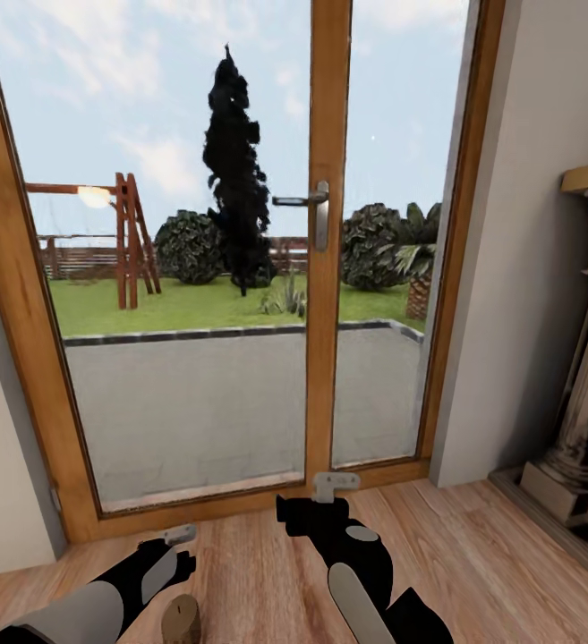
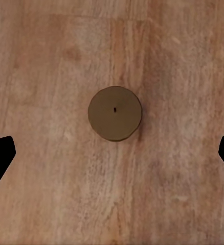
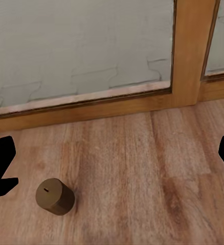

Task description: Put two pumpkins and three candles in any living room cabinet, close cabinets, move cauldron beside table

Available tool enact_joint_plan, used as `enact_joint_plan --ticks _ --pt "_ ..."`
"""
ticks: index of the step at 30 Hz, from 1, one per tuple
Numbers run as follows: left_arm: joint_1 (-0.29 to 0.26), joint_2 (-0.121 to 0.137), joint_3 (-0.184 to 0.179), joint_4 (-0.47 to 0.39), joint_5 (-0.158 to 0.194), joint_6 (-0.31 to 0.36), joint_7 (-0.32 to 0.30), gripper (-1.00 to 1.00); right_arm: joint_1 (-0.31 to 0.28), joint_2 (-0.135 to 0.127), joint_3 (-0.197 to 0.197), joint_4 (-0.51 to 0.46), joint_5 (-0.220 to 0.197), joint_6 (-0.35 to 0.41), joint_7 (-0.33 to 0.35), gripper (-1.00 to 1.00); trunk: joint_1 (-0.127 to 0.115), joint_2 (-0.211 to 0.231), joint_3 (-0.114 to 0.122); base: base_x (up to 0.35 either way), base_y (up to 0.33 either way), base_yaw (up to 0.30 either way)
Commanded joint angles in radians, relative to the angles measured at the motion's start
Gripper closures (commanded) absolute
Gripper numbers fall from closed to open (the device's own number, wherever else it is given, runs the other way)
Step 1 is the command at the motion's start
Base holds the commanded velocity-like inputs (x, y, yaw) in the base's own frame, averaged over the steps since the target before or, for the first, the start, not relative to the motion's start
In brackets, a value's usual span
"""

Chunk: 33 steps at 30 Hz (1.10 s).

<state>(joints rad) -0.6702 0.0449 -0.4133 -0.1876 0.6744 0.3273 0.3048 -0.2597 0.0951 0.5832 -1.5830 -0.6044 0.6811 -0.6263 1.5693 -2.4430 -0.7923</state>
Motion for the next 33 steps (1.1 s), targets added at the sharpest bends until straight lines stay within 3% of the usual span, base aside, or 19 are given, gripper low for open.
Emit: enact_joint_plan --ticks 1,8,33 --pt "0.000 0.001 -0.008 -0.004 0.009 0.005 0.007 -1.00 -0.001 0.000 0.001 -0.001 -0.009 0.002 -0.010 -1.00 0.004 -0.008 -0.004 0.000 0.000 0.000" --pt "0.000 0.001 -0.008 -0.003 0.009 0.005 0.007 -1.00 -0.001 0.000 0.001 -0.001 -0.009 0.002 -0.010 -1.00 0.031 -0.057 -0.026 0.000 0.000 0.000" --pt "0.000 0.000 -0.008 -0.004 0.009 0.005 0.007 -1.00 -0.001 0.000 0.001 -0.001 -0.009 0.002 -0.010 -1.00 0.042 -0.063 -0.123 0.000 0.000 0.000"
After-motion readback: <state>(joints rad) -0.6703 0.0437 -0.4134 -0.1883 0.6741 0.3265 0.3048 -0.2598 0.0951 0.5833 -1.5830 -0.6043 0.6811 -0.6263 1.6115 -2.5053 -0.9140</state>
